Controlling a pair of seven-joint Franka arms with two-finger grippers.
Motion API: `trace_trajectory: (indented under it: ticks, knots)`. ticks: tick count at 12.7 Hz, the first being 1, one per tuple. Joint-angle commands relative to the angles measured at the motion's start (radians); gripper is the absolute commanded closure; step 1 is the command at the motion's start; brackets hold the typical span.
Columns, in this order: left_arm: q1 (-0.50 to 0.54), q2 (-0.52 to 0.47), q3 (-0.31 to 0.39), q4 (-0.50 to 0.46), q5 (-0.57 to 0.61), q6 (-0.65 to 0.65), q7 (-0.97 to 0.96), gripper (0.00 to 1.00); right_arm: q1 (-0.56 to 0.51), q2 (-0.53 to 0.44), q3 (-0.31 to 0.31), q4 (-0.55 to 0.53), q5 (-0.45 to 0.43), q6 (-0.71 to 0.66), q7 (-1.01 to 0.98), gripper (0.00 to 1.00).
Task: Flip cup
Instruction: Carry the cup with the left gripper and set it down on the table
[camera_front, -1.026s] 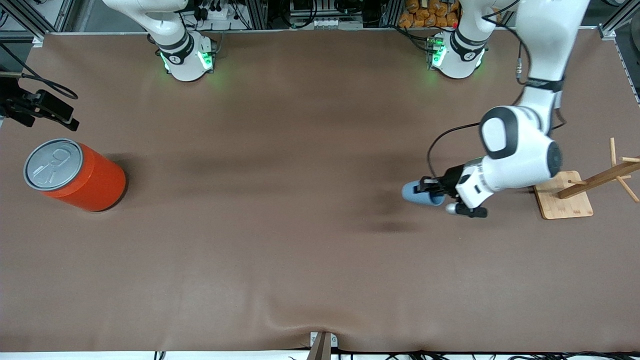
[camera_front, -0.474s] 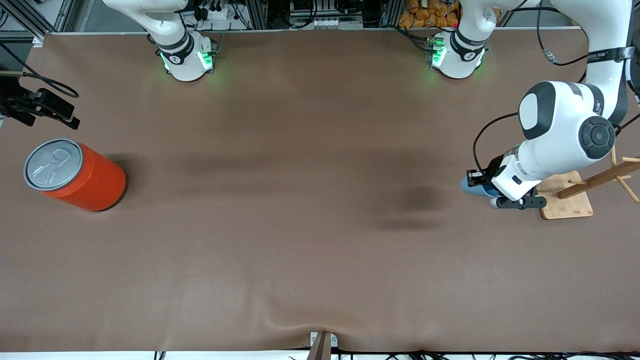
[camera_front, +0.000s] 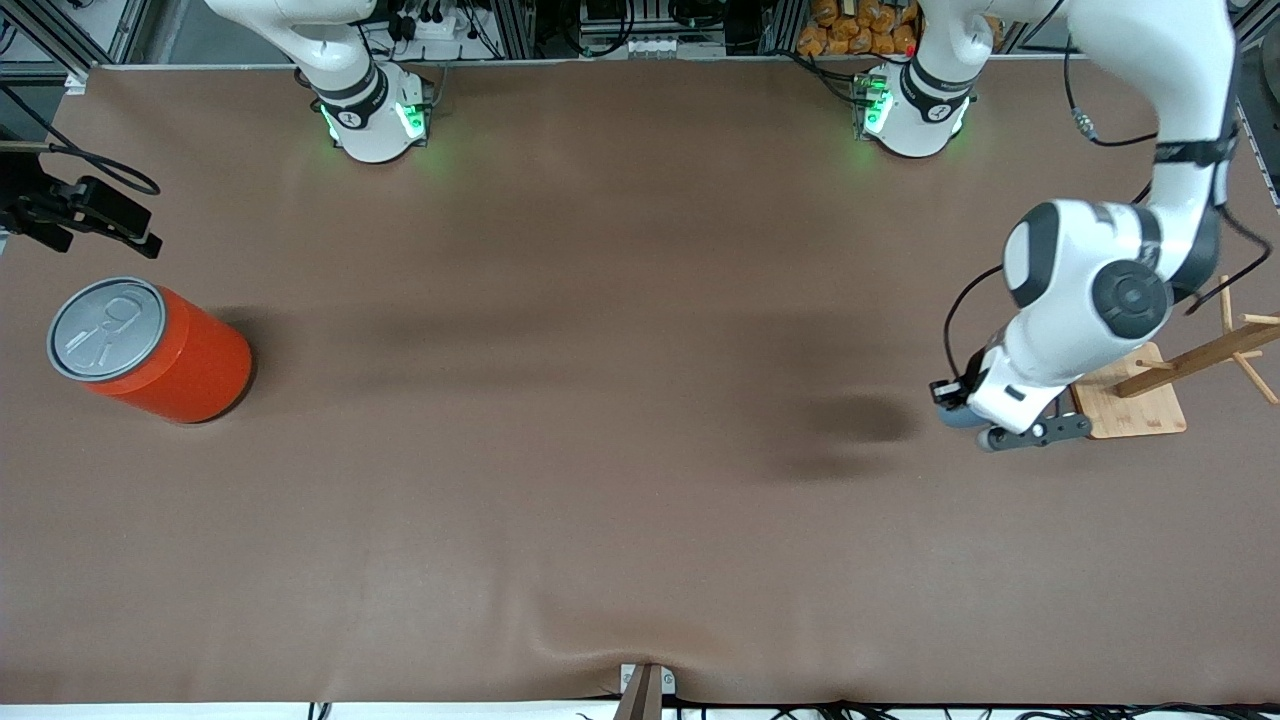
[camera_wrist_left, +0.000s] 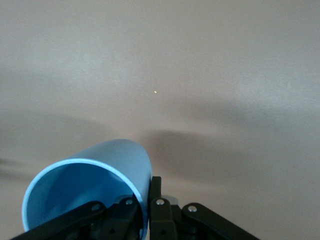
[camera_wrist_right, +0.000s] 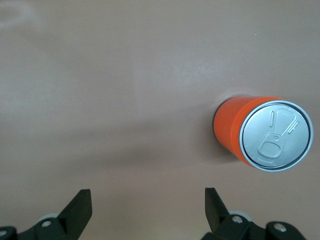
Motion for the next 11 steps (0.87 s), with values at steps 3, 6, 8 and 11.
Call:
trace_trajectory:
  ticks: [3, 6, 8, 11]
  knots:
    - [-0.025, 0.132, 0.000, 0.023, 0.028, 0.086, -0.038, 1.00, 0.007, 0.008, -0.008, 0.024, -0.007, -0.028, -0.008, 0.00]
    - [-0.017, 0.137, 0.000, 0.036, 0.027, 0.086, -0.030, 0.01, 0.009, 0.008, -0.008, 0.023, -0.007, -0.030, -0.008, 0.00]
    - [-0.009, 0.115, 0.003, 0.057, 0.028, 0.073, -0.024, 0.00, 0.012, 0.008, -0.008, 0.023, -0.004, -0.033, -0.005, 0.00]
    - [0.009, 0.036, 0.008, 0.143, 0.028, -0.085, -0.011, 0.00, 0.014, 0.010, -0.006, 0.023, 0.001, -0.030, -0.005, 0.00]
